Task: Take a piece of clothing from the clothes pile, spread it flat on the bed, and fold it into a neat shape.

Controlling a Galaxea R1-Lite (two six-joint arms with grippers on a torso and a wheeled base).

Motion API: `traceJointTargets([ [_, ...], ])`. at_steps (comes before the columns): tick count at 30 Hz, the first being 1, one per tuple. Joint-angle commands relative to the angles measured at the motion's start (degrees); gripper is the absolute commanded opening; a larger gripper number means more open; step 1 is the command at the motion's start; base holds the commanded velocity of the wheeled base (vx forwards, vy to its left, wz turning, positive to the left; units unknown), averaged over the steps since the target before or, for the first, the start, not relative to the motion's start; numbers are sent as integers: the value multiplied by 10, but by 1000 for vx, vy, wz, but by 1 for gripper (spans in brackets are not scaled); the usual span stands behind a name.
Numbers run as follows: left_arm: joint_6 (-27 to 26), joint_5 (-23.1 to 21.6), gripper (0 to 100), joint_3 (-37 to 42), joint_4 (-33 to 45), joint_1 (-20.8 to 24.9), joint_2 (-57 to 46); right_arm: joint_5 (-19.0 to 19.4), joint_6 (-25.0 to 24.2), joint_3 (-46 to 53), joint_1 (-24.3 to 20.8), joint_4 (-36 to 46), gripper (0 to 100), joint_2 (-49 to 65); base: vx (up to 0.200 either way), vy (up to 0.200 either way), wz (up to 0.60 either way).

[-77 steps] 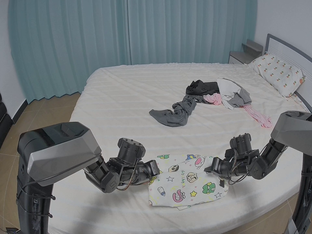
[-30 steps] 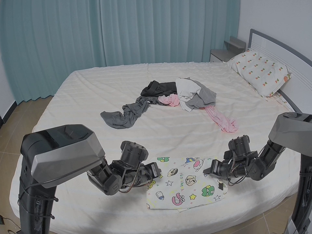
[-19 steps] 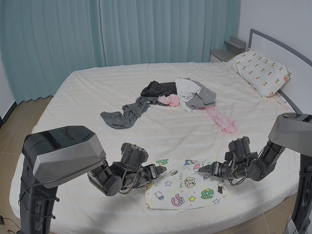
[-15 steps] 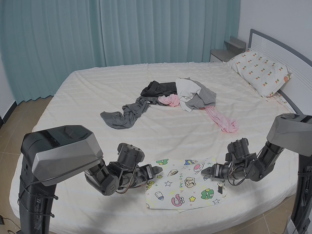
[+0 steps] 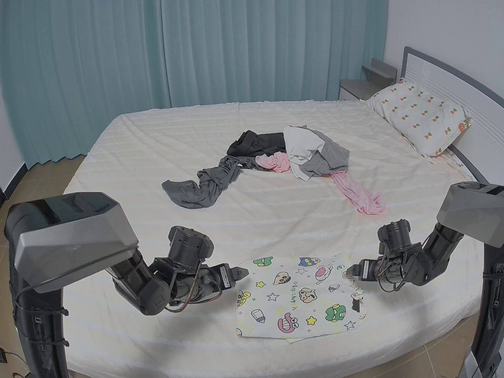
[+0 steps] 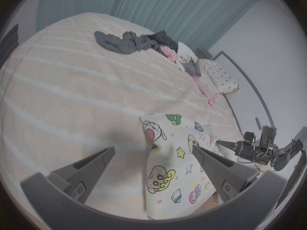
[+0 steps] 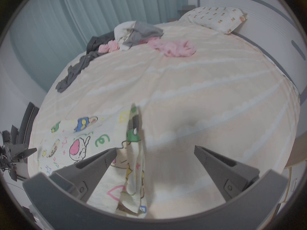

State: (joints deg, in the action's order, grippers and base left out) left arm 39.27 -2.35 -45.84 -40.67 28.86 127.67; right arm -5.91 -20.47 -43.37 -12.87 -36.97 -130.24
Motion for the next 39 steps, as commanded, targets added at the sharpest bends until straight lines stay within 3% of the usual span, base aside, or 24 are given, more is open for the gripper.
traceJointTargets([
  [1, -2, 0, 100, 44, 0, -17, -104, 5, -4, 51, 17, -3, 100, 109, 0, 0, 0],
  [7, -10, 2, 100, 122, 2, -43, -298, 2, -48, 128, 29, -21, 100, 312, 0, 0, 0],
  [11, -33, 42, 100, 160, 4, -44, -388, 1, -46, 173, 34, -20, 100, 430, 0, 0, 0],
  [13, -72, 89, 100, 202, 6, -44, -479, 1, -43, 213, 36, -14, 100, 539, 0, 0, 0],
  [18, -126, 133, 100, 264, 24, -39, -608, -3, -38, 281, 36, 0, 100, 664, 0, 0, 0],
  [23, -155, 185, 100, 276, 110, -39, -714, -3, -30, 336, 54, 35, 100, 779, 0, 0, 0],
  [25, -158, 195, 100, 275, 142, -39, -743, -3, -19, 341, 65, 56, 100, 817, 0, 0, 0],
  [26, -175, 202, 100, 269, 203, -42, -792, -2, 13, 340, 81, 119, 100, 888, 0, 0, 0],
  [28, -179, 204, 100, 267, 213, -42, -800, -2, 20, 339, 83, 131, 100, 901, 0, 0, 0],
  [29, -216, 216, 100, 267, 275, -42, -859, 4, 71, 336, 83, 212, 100, 994, 0, 0, 0],
  [35, -301, 252, 100, 269, 339, -43, -949, 6, 159, 336, 78, 375, 100, 1164, 0, 0, 0],
  [39, -310, 280, 100, 270, 366, -55, -979, 5, 191, 336, 74, 442, 100, 1244, 0, 0, 0],
])
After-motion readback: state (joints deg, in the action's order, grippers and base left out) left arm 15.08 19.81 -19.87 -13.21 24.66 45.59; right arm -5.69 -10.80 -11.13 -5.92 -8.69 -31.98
